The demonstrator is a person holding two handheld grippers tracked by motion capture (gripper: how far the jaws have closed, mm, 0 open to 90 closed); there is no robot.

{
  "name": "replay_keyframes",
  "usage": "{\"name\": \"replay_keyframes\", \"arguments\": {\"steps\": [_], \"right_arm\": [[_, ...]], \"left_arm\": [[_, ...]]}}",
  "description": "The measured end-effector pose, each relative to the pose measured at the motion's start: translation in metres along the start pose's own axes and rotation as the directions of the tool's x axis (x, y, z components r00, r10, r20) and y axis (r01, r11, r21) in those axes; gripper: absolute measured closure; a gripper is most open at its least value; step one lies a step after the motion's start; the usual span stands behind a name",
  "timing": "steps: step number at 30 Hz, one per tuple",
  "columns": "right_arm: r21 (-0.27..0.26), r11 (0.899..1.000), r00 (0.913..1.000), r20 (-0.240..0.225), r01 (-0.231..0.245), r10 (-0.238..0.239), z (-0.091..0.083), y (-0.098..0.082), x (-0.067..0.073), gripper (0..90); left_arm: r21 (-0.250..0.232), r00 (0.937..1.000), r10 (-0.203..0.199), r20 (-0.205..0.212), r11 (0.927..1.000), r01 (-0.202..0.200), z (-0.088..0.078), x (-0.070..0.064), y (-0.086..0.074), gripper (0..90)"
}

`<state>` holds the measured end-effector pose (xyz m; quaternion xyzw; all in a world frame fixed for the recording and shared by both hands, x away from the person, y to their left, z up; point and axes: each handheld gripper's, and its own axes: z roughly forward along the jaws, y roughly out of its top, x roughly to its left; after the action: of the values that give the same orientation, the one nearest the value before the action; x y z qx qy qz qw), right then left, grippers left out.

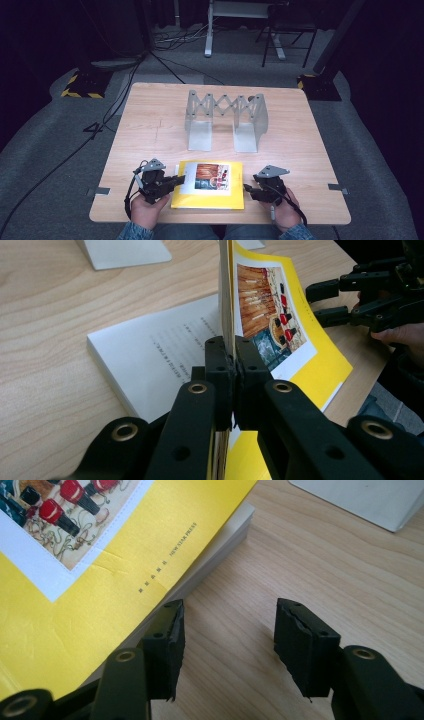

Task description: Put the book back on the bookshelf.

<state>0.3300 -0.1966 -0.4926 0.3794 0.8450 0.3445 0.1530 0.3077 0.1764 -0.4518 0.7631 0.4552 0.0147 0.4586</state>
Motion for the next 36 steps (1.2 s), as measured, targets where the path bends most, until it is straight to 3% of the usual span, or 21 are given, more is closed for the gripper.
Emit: {"name": "replay_keyframes", "arguments": {"steps": [3,8,14,18,22,27,36], "right_arm": [[-0.030,0.999,0.9998,0.005,-0.018,0.018,-0.008,-0.002,-0.001,45.9],[-0.127,0.992,0.9999,0.012,0.008,-0.007,-0.026,-0.003,0.005,45.3],[-0.174,0.984,0.9993,-0.009,0.034,-0.036,-0.040,-0.002,0.017,40.5],[-0.188,0.981,0.9982,-0.036,0.041,-0.049,-0.044,-0.002,0.028,35.8],[-0.203,0.976,0.9964,-0.024,0.075,-0.082,-0.044,-0.001,0.040,30.6],[-0.167,0.981,0.9920,-0.054,0.104,-0.114,-0.042,0.000,0.051,25.1],[-0.160,0.966,0.9786,0.002,0.203,-0.206,-0.036,-0.002,0.074,17.1]], "left_arm": [[-0.009,0.9999,0.007,0.013,0.9999,-0.007,-0.004,-0.004,0.004,87.2],[-0.017,0.9997,0.013,0.018,0.9998,-0.013,-0.007,-0.009,0.014,87.3],[-0.017,0.9993,0.028,0.023,0.9995,-0.028,-0.009,-0.013,0.022,87.3],[-0.015,0.9988,0.041,0.025,0.9991,-0.041,-0.011,-0.016,0.027,87.3],[-0.012,0.9981,0.044,0.044,0.9990,-0.044,-0.013,-0.021,0.036,87.3],[-0.006,0.9971,0.051,0.056,0.9987,-0.051,-0.013,-0.024,0.043,87.3],[-0.010,0.9934,0.066,0.094,0.9978,-0.065,-0.013,-0.035,0.057,87.3]]}}
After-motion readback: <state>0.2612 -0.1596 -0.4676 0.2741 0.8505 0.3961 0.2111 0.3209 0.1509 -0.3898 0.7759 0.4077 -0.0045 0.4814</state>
